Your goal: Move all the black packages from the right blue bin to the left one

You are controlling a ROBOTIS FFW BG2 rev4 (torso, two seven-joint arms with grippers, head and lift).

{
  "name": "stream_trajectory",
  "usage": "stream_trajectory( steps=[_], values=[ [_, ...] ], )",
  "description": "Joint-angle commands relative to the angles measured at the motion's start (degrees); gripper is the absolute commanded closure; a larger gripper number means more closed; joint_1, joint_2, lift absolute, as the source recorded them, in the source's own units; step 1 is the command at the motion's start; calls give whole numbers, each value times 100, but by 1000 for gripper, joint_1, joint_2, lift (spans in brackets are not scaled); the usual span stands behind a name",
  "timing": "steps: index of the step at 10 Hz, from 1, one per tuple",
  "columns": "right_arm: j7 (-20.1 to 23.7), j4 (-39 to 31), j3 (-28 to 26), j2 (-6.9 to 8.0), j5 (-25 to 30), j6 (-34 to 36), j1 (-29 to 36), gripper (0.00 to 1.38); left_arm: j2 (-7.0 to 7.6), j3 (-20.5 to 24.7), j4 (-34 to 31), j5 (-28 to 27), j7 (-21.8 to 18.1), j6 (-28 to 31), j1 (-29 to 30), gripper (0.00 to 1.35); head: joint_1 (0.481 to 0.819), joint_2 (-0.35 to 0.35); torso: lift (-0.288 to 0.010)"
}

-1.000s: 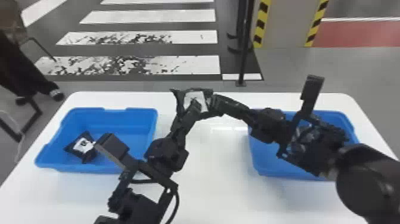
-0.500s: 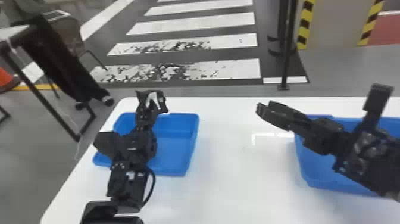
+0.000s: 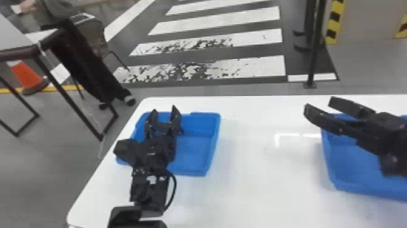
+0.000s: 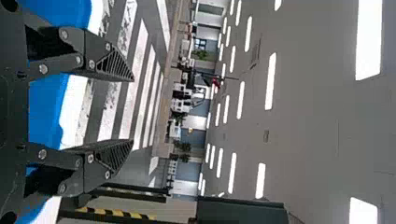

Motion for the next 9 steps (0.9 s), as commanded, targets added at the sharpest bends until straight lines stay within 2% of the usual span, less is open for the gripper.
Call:
stream_trajectory(
  steps=[1, 3, 4, 6, 9],
  values=[
    [-112, -453, -524, 72, 725, 355, 293, 211, 5, -267, -67, 227, -34, -506, 46, 144, 682, 276, -168],
    [-464, -917, -1141, 222, 1593, 847, 771, 211, 5, -621, -335, 478, -43, -1069, 257, 157, 680, 184, -168],
    [-657, -1128, -1370, 283, 1822, 1143, 1010, 219, -3, -826, -433, 661, -43, -1280, 384, 156, 684, 155, -168],
    [-833, -1381, -1884, 362, 2336, 1663, 1333, 254, -3, -1055, -742, 501, -43, -1237, 581, 150, 695, 62, -168],
    [-850, -1086, -2009, 380, 2770, 1775, 1333, 252, 49, -1432, -897, 672, -60, -1083, 609, 150, 695, -80, -168]
  ],
)
